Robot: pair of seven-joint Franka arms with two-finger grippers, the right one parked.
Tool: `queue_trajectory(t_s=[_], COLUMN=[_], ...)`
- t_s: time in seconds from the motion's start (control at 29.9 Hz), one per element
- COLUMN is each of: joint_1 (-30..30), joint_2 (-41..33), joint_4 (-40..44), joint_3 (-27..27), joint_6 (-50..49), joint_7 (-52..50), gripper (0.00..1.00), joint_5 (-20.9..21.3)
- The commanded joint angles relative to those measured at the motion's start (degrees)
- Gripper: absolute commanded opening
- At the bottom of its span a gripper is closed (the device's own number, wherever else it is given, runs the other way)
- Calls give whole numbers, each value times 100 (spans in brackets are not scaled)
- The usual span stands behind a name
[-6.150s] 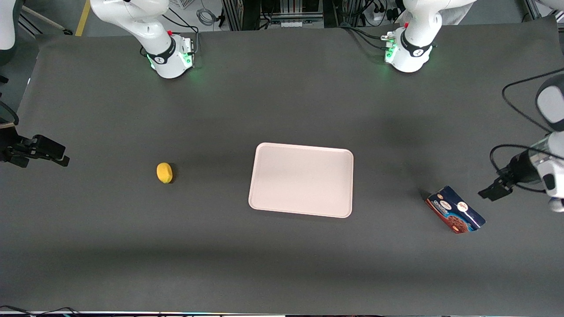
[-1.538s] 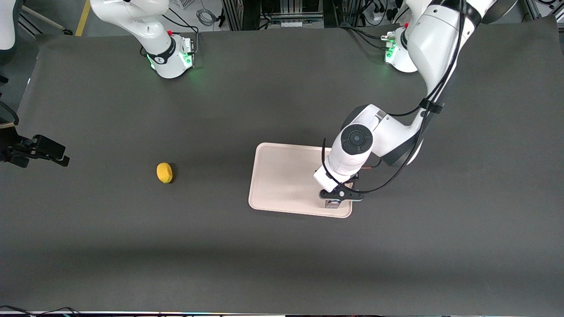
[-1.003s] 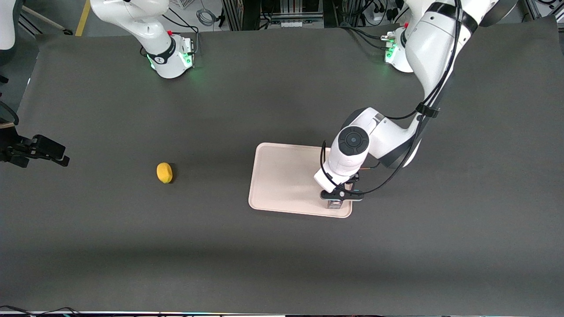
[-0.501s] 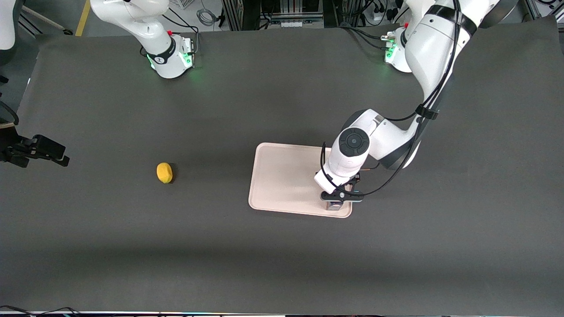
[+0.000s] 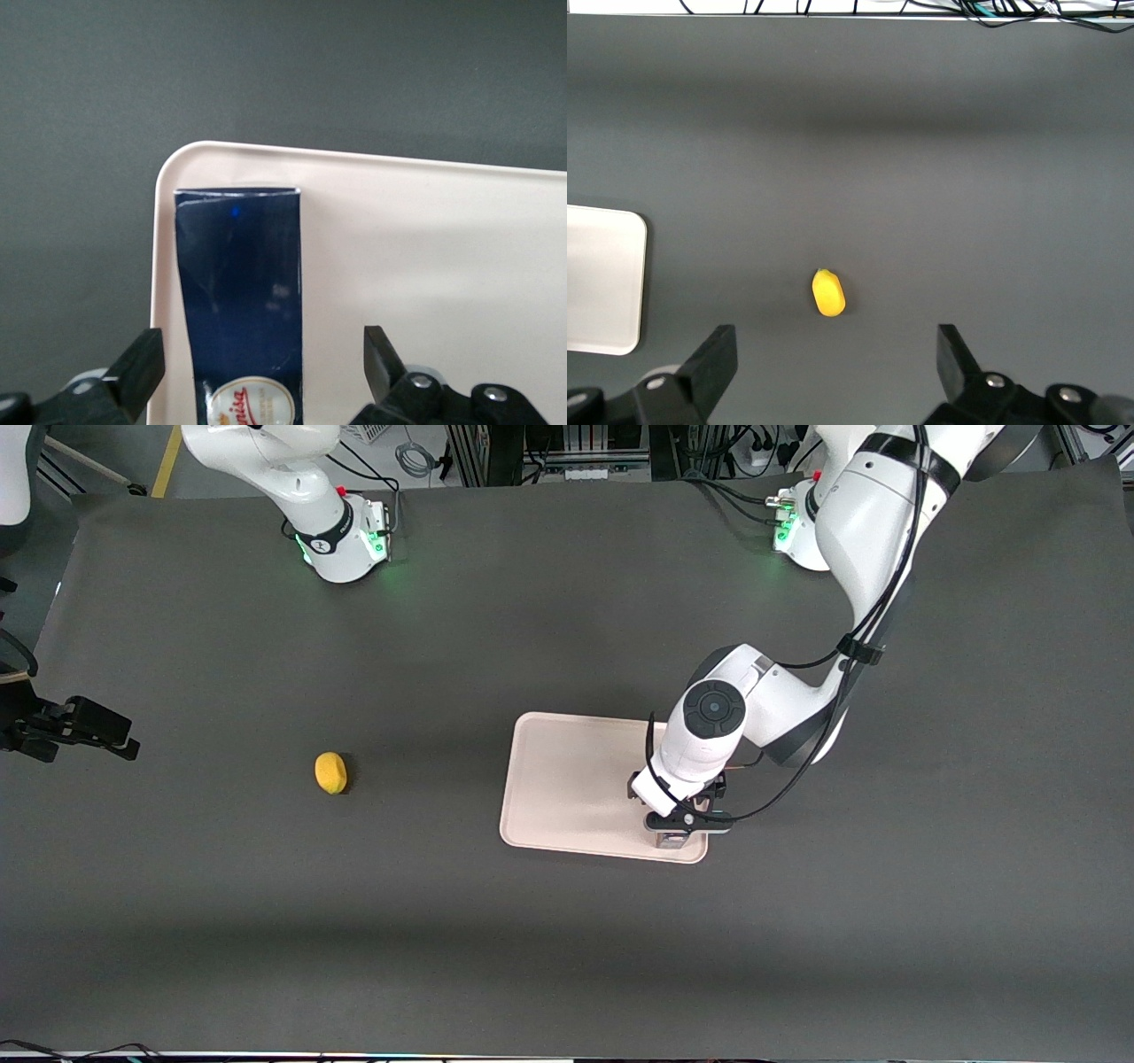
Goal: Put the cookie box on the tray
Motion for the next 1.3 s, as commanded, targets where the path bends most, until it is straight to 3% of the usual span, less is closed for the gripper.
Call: queue_trajectory(t_s=[0.0, 0.3, 0.5, 0.77, 1.1, 1.27], joint_1=[34, 429, 860, 1343, 1950, 2169], joint_2=[-357, -1095, -1693, -2484, -3275, -3662], joint_4=[20, 46, 37, 29, -68, -243], joint_3=[37, 37, 177, 555, 582, 599], joint_6=[-159, -537, -1028, -2074, -2848, -2998], joint_7=[-20, 541, 929, 1878, 2580, 2950], gripper=[100, 100, 100, 100, 100, 100], joint_5=[62, -34, -720, -764, -799, -1141])
